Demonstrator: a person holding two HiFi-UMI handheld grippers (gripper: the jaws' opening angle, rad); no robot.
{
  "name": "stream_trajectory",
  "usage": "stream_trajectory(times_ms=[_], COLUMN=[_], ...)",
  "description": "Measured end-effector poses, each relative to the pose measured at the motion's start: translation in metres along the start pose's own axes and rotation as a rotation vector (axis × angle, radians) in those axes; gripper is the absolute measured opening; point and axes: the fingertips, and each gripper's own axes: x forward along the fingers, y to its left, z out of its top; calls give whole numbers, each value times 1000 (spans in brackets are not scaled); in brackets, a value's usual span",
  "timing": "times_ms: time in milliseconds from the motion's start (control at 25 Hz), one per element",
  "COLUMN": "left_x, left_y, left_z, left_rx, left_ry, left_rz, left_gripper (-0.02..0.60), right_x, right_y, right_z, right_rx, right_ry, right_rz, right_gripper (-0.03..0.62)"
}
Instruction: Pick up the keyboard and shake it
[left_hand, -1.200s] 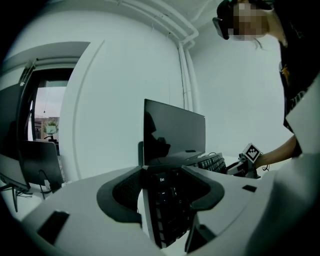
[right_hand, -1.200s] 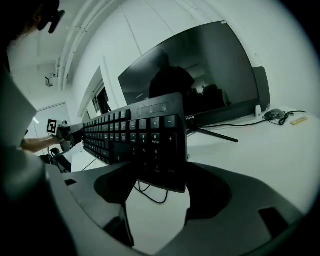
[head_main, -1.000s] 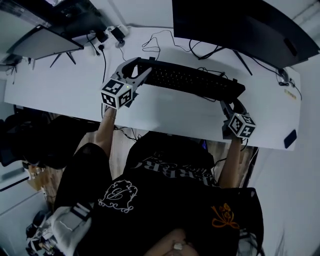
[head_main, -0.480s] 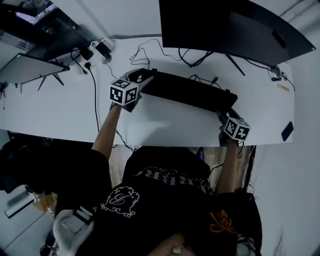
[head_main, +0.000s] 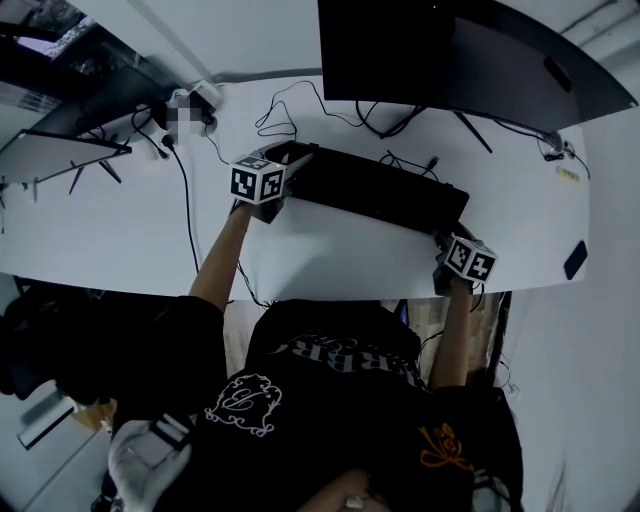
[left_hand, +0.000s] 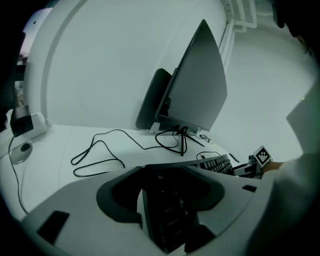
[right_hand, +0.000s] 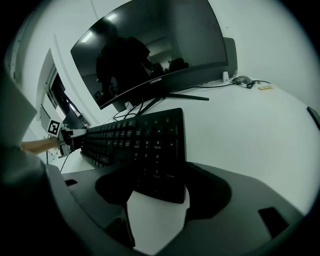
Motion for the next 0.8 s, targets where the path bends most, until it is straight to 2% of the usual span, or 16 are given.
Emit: stream_trajectory(times_ms=[160,280,400,480,640,800], left_x=[11,18,21,21,16,2], left_y=[9,18,22,23,19,3], left_z=[-6,-16,-21,-20,-12,0], left_rx=[-45,-53,-64,-36,92,130], left_ry=[11,45,49,43,51,12], left_rz=[25,77,91,93,137,131], left_gripper=[245,247,247,249,272,272], right_x=[5,10,11,11,4,-13], right_y=[-1,-2,-2,-2,0,9], right_z=[-1,-4,-4,-4,0,11], right_rx=[34,63,68,69,80,76], right_ry=[-4,-9,-22,-32,-54,-109], right_rz=[2,-3,-12,-12,-1,38], right_gripper=[298,299,302,302,302,302])
